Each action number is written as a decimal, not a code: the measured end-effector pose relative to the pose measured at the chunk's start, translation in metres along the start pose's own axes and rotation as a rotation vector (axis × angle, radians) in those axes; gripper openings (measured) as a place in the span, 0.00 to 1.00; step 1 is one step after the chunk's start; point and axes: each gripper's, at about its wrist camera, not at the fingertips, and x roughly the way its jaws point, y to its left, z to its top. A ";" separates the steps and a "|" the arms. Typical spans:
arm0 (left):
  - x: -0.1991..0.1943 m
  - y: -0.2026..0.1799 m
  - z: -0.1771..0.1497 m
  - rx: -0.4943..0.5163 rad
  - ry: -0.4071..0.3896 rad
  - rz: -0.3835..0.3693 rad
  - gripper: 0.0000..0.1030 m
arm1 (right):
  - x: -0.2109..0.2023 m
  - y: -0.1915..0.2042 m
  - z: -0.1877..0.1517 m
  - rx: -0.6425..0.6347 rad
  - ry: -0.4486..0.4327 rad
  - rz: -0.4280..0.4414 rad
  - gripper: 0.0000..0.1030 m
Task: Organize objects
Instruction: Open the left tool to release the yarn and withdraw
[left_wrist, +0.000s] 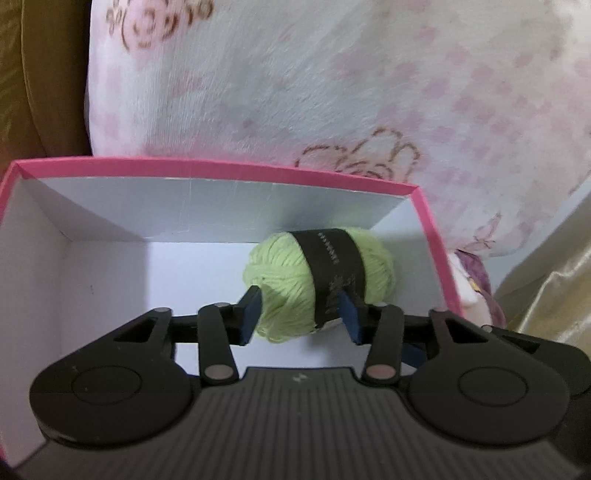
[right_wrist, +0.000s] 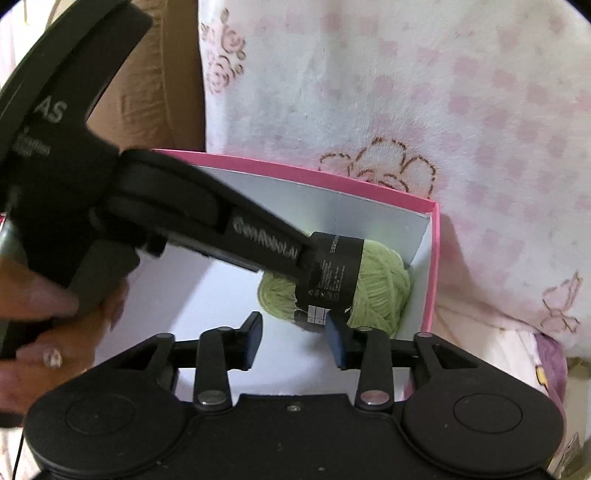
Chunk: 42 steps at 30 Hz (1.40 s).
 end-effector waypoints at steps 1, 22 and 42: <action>-0.006 0.000 0.001 0.009 0.000 0.000 0.49 | -0.004 0.001 -0.001 0.005 0.001 -0.001 0.43; -0.191 -0.012 -0.060 0.229 0.030 0.059 0.66 | -0.145 0.039 -0.021 0.014 -0.060 -0.013 0.67; -0.310 -0.005 -0.156 0.383 0.092 0.075 0.92 | -0.250 0.147 -0.087 -0.119 -0.041 0.065 0.93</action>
